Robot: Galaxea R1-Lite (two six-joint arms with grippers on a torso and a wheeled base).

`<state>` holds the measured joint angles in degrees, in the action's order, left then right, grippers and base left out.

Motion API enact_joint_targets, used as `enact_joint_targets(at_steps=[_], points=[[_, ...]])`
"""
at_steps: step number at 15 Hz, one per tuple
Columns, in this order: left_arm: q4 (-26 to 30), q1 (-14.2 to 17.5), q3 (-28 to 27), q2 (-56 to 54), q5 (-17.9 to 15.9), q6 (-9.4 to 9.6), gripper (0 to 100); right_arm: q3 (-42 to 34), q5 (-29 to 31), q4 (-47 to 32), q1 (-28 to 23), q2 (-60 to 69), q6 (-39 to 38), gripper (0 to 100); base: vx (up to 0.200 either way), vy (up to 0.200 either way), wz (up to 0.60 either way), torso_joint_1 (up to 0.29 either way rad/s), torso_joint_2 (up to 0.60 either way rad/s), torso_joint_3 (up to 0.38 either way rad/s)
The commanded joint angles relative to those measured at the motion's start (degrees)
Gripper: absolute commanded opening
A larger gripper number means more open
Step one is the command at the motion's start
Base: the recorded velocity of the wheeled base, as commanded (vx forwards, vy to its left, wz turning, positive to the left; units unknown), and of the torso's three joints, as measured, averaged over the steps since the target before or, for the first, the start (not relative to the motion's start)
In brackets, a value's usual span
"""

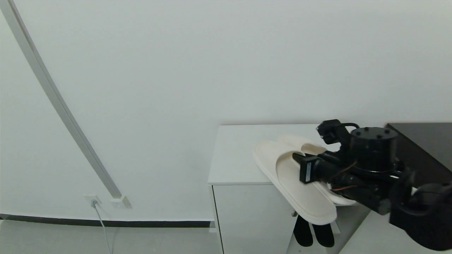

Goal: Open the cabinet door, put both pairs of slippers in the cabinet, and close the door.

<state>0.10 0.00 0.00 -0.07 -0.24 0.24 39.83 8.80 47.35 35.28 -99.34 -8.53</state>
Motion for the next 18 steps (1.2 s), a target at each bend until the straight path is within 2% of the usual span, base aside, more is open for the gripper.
enact_joint_targets(at_steps=[1, 8, 12, 13, 16, 18], points=[[-0.01, 0.00, 0.00, 0.07, -0.02, 0.02, 0, -7.13, -4.32, -1.21, 0.05, 13.30, 0.10, 0, 0.000, 0.000, 0.00, 0.000, 0.00, 0.000], [-0.01, 0.00, 0.00, 0.07, 0.07, -0.07, 0, -7.04, -4.32, -2.70, 0.05, 10.57, 0.01, 0, 0.000, 0.000, 0.00, 0.000, 0.00, 0.000], [-0.01, 0.00, 0.00, 0.07, 0.07, -0.07, 0, -7.40, -4.76, -2.79, 0.14, 10.48, 0.10, 0, -0.200, 0.000, 0.00, 0.005, 0.01, 0.002], [-0.01, 0.00, 0.00, 0.07, 0.07, -0.07, 0, -7.66, -5.81, -2.79, 0.58, 10.40, 0.10, 0, -0.200, 0.000, 0.00, 0.007, 0.00, 0.007], [-0.01, 0.00, 0.00, 0.07, 0.16, -0.16, 0, -7.83, -15.22, -1.82, -0.65, 6.70, 0.54, 0, -0.200, 0.000, 0.00, -0.002, 0.00, 0.004], [-0.01, 0.00, 0.00, 0.07, 0.07, -0.16, 0, -8.19, -18.91, 3.36, -1.71, 3.10, 1.59, 0, -0.200, 0.000, 0.00, 0.002, 0.00, 0.002]])
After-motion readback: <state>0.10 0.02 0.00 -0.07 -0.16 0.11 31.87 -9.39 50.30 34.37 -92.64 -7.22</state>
